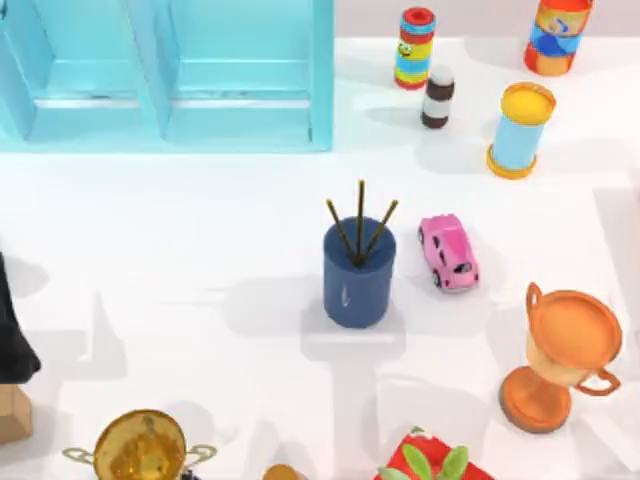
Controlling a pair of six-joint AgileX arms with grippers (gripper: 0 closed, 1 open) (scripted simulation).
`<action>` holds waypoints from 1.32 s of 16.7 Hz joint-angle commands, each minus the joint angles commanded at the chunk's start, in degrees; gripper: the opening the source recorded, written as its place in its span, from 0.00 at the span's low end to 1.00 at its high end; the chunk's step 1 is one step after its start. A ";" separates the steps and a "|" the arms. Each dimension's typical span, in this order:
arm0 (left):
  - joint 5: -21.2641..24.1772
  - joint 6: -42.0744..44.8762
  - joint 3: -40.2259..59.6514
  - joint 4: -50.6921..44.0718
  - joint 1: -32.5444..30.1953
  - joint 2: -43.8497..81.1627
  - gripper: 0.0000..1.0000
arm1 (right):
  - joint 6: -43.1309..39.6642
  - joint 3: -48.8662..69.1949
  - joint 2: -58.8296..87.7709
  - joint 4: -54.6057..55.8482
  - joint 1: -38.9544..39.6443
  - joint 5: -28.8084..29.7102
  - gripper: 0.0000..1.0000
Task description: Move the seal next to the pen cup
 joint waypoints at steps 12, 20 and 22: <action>0.01 4.13 31.39 -24.00 3.61 32.73 1.00 | 0.00 0.00 0.00 0.00 0.00 0.00 1.00; 0.06 9.28 71.97 -56.71 8.13 83.24 1.00 | 0.00 0.00 0.00 0.00 0.00 0.00 1.00; 0.05 10.40 80.55 -63.45 9.13 92.84 1.00 | 0.00 0.00 0.00 0.00 0.00 0.00 1.00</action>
